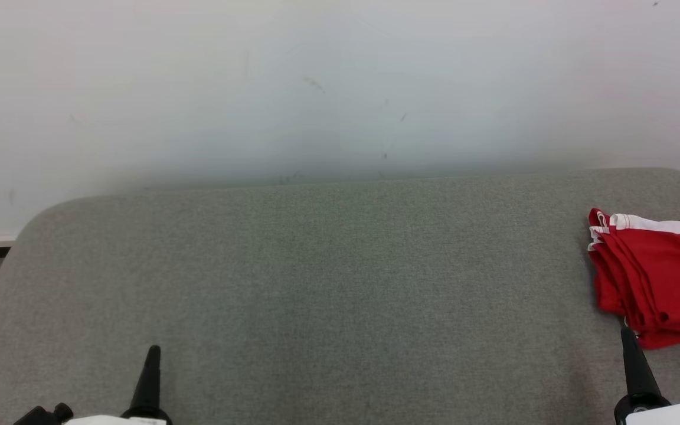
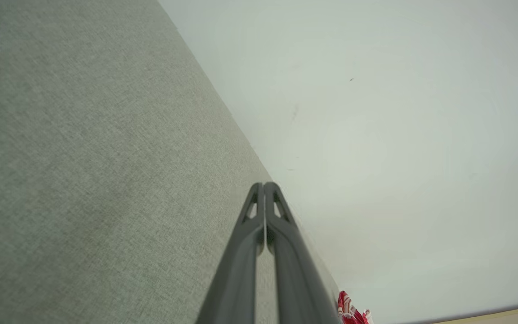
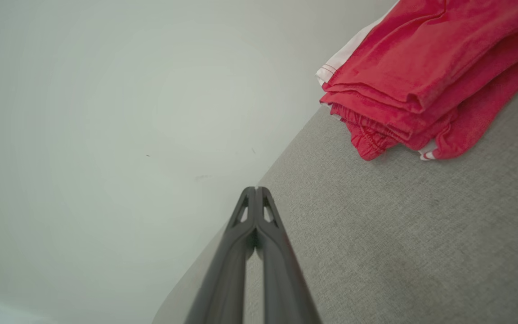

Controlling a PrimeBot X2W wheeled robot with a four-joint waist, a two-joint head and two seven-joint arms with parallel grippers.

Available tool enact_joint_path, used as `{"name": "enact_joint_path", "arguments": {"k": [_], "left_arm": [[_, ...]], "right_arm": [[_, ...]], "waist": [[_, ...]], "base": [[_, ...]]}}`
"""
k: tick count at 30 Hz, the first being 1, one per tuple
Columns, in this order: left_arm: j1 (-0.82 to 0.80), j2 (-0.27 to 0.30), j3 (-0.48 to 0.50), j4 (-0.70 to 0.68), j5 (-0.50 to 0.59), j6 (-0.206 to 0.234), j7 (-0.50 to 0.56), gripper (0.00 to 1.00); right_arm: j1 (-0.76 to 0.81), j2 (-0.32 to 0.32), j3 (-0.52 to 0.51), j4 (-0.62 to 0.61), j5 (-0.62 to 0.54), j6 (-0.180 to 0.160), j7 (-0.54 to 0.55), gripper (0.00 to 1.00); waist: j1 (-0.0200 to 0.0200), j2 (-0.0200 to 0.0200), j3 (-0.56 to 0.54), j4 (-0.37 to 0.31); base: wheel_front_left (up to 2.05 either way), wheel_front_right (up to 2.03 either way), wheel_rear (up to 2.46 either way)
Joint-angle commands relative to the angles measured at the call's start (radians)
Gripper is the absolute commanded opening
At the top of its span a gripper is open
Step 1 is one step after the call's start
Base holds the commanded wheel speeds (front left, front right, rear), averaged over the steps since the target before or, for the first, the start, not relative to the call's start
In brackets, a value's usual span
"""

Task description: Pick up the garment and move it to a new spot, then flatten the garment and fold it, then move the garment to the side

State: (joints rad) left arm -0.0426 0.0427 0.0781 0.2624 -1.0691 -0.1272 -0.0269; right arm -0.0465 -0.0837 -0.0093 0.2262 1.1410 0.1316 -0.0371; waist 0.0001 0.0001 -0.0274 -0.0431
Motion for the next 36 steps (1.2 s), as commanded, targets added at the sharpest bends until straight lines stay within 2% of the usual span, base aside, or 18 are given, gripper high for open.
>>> {"name": "enact_joint_path", "arguments": {"k": [1, 36], "left_arm": [[-0.022, 0.008, 0.005, -0.011, -0.029, -0.003, 0.007, 0.0], [-0.053, 0.01, 0.026, -0.016, -0.349, -0.005, 0.092, 0.0]], "right_arm": [[-0.025, 0.0, -0.009, -0.005, 0.031, -0.001, 0.007, 0.0], [-0.052, 0.016, -0.065, 0.01, 0.308, -0.001, 0.094, 0.0]], "waist": [[-0.0001, -0.0001, 0.001, 0.001], [-0.0001, -0.0001, 0.017, 0.024]], "base": [[0.0, 0.0, 0.0], [0.0, 0.0, 0.0]]}}
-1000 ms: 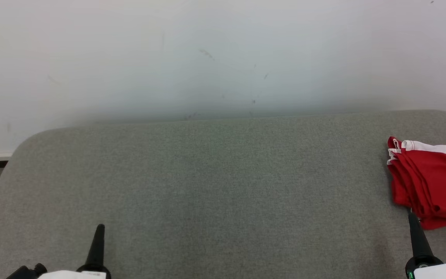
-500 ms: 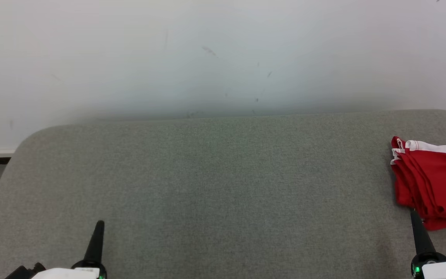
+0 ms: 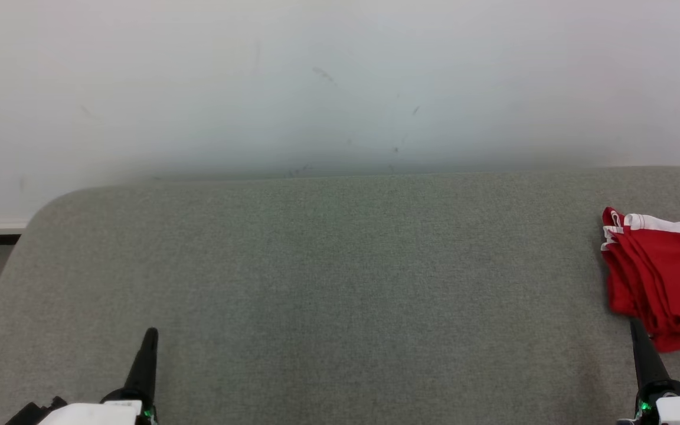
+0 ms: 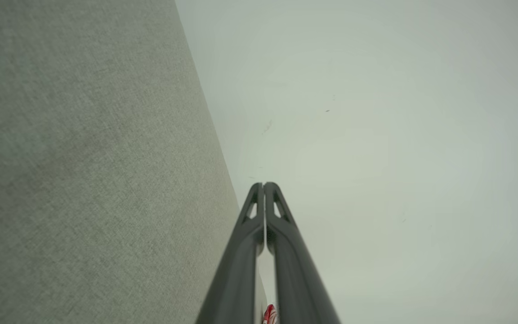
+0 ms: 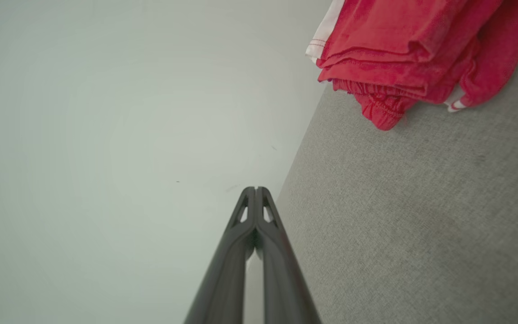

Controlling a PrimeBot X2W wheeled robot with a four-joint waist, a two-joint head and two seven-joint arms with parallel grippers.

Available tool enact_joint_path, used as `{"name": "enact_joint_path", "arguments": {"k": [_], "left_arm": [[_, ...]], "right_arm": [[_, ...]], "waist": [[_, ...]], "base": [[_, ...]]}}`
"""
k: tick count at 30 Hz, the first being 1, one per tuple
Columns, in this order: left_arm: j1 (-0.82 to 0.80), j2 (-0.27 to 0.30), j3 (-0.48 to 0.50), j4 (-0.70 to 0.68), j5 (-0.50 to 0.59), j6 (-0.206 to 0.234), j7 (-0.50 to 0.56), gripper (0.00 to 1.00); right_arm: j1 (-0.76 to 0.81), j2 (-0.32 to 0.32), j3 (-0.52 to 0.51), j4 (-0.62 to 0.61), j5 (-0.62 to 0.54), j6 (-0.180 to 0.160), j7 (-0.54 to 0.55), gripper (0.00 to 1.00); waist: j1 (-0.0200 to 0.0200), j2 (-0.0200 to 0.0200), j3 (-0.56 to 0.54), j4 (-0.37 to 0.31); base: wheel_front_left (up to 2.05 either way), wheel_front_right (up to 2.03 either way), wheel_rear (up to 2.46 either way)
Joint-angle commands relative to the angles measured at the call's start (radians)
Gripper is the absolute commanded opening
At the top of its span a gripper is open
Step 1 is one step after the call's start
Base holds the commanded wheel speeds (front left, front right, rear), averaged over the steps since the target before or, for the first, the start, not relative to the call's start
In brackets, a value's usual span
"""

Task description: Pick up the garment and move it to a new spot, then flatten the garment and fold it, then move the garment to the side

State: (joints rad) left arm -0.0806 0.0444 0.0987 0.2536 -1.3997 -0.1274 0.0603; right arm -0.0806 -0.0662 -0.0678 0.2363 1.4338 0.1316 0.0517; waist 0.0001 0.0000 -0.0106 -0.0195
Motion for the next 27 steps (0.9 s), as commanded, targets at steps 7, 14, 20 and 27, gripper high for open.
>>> {"name": "enact_joint_path", "arguments": {"k": [7, 14, 20, 27], "left_arm": [[-0.02, 0.009, 0.009, -0.008, -0.064, -0.005, 0.018, 0.0], [-0.022, 0.009, 0.012, -0.008, -0.116, -0.005, 0.03, 0.0], [-0.027, 0.009, 0.014, -0.009, -0.161, -0.005, 0.042, 0.0], [-0.032, 0.009, 0.017, -0.009, -0.204, -0.006, 0.054, 0.0]], "right_arm": [[-0.022, 0.001, -0.015, 0.002, 0.056, -0.001, 0.019, 0.0], [-0.025, 0.005, -0.024, 0.005, 0.103, -0.001, 0.031, 0.0], [-0.026, 0.007, -0.031, 0.007, 0.136, -0.002, 0.043, 0.0], [-0.031, 0.01, -0.04, 0.009, 0.177, -0.002, 0.055, 0.0]], "waist": [[-0.0001, 0.0, 0.003, 0.005], [-0.0001, 0.0, 0.006, 0.009], [-0.0001, 0.0, 0.009, 0.013], [-0.0001, 0.0, 0.013, 0.018]], "base": [[0.0, 0.0, 0.0], [0.0, 0.0, 0.0], [0.0, 0.0, 0.0], [0.0, 0.0, 0.0]]}}
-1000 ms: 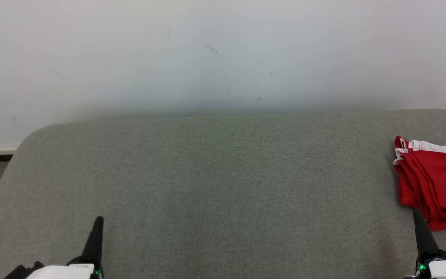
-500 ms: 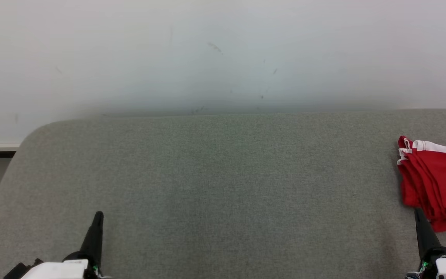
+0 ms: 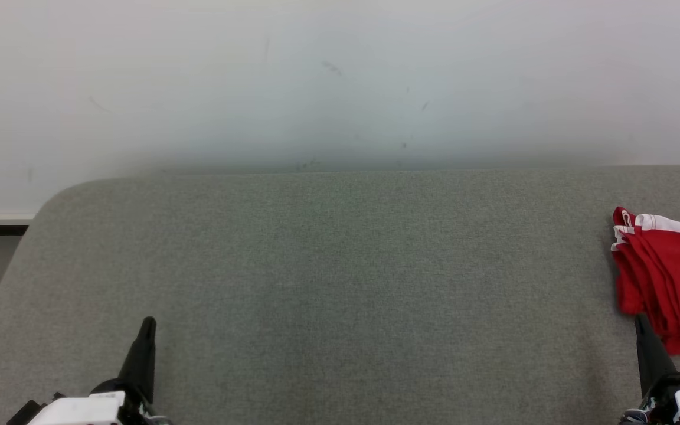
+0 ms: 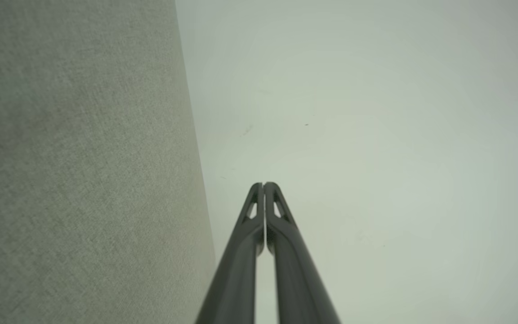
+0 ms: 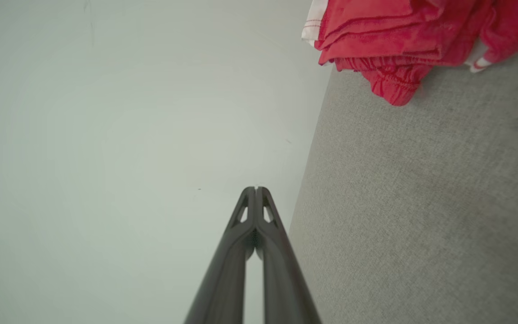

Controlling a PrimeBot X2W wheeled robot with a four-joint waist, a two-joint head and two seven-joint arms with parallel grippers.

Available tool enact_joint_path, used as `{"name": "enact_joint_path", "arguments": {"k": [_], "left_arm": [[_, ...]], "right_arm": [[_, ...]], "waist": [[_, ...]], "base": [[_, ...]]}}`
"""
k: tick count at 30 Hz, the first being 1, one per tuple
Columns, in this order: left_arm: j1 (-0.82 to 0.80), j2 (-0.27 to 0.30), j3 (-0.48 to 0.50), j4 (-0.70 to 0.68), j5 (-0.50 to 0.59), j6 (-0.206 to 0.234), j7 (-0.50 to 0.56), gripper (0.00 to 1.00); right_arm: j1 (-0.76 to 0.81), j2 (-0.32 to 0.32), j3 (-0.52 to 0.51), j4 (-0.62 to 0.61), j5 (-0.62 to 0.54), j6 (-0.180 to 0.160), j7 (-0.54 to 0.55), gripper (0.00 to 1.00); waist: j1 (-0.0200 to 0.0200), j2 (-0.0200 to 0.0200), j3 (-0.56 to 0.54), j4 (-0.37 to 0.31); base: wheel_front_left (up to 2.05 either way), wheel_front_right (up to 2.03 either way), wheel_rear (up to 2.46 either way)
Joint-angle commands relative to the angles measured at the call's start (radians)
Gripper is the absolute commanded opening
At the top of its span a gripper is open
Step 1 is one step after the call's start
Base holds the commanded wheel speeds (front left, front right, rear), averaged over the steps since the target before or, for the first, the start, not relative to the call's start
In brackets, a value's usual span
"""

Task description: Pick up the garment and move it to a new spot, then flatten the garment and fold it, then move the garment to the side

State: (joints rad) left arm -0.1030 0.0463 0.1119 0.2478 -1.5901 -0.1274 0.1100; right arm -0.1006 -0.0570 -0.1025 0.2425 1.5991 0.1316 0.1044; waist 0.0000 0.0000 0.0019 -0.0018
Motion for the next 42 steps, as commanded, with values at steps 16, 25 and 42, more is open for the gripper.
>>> {"name": "enact_joint_path", "arguments": {"k": [16, 25, 42], "left_arm": [[-0.01, 0.007, 0.004, -0.004, -0.029, -0.006, 0.008, 0.0], [-0.01, 0.007, 0.004, -0.004, -0.029, -0.006, 0.008, 0.0], [-0.01, 0.007, 0.004, -0.004, -0.029, -0.006, 0.008, 0.0]], "right_arm": [[-0.013, 0.002, -0.009, 0.004, 0.018, -0.002, 0.007, 0.0], [-0.013, 0.003, -0.01, 0.004, 0.016, -0.002, 0.008, 0.0], [-0.013, 0.004, -0.011, 0.004, 0.015, -0.002, 0.008, 0.0]], "waist": [[0.0, 0.0, 0.001, 0.002], [0.0, 0.0, 0.001, 0.002], [0.0, 0.0, 0.001, 0.002]], "base": [[0.0, 0.0, 0.0], [0.0, 0.0, 0.0], [0.0, 0.0, 0.0]]}}
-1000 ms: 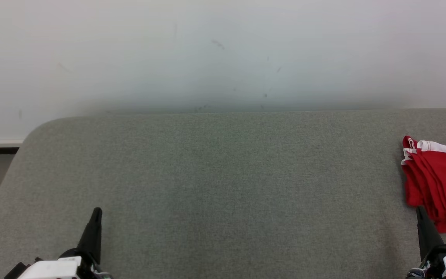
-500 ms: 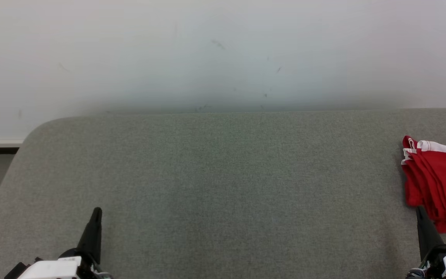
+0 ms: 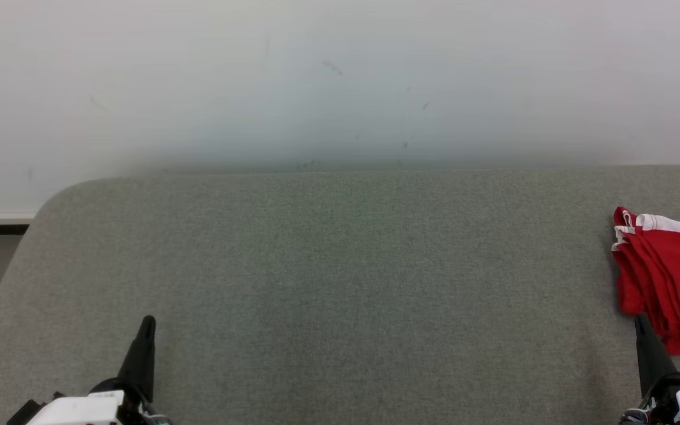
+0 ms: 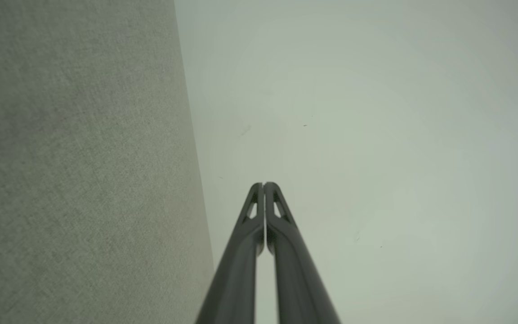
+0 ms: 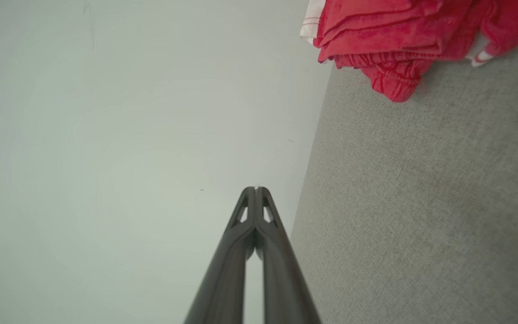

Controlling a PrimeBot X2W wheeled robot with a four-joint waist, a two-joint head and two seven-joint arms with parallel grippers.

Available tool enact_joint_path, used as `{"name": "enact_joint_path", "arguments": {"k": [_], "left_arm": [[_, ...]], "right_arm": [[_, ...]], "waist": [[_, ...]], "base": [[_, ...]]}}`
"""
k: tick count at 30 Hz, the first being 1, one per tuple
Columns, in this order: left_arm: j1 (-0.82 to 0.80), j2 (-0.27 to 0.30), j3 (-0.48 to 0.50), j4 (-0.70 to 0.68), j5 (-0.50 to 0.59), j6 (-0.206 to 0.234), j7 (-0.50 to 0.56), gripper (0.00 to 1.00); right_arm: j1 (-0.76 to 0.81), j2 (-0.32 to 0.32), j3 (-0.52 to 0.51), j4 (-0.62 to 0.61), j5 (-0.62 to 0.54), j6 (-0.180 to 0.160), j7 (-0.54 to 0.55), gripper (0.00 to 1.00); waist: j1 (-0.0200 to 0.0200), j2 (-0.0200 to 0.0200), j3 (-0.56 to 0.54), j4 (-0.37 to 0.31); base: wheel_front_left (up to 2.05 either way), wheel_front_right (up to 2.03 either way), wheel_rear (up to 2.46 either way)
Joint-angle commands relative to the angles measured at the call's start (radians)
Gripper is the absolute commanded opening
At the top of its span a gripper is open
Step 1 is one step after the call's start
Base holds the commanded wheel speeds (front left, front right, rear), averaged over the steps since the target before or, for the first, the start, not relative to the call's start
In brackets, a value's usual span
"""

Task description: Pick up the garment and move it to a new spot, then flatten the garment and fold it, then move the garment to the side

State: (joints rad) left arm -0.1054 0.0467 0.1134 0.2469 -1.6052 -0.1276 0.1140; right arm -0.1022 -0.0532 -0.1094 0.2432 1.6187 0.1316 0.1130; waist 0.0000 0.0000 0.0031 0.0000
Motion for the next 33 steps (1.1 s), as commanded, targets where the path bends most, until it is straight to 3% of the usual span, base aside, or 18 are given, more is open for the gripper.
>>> {"name": "enact_joint_path", "arguments": {"k": [1, 33], "left_arm": [[-0.008, 0.006, 0.003, -0.003, -0.014, -0.006, 0.004, 0.0], [-0.007, 0.006, 0.002, -0.003, -0.014, -0.006, 0.004, 0.0]], "right_arm": [[-0.012, 0.0, -0.005, 0.003, -0.005, -0.002, 0.0, 0.0], [-0.012, 0.001, -0.006, 0.003, -0.007, -0.002, 0.002, 0.0]], "waist": [[0.0, 0.0, 0.0, 0.0], [0.0, 0.0, 0.0, 0.0]], "base": [[0.0, 0.0, 0.0], [0.0, 0.0, 0.0]]}}
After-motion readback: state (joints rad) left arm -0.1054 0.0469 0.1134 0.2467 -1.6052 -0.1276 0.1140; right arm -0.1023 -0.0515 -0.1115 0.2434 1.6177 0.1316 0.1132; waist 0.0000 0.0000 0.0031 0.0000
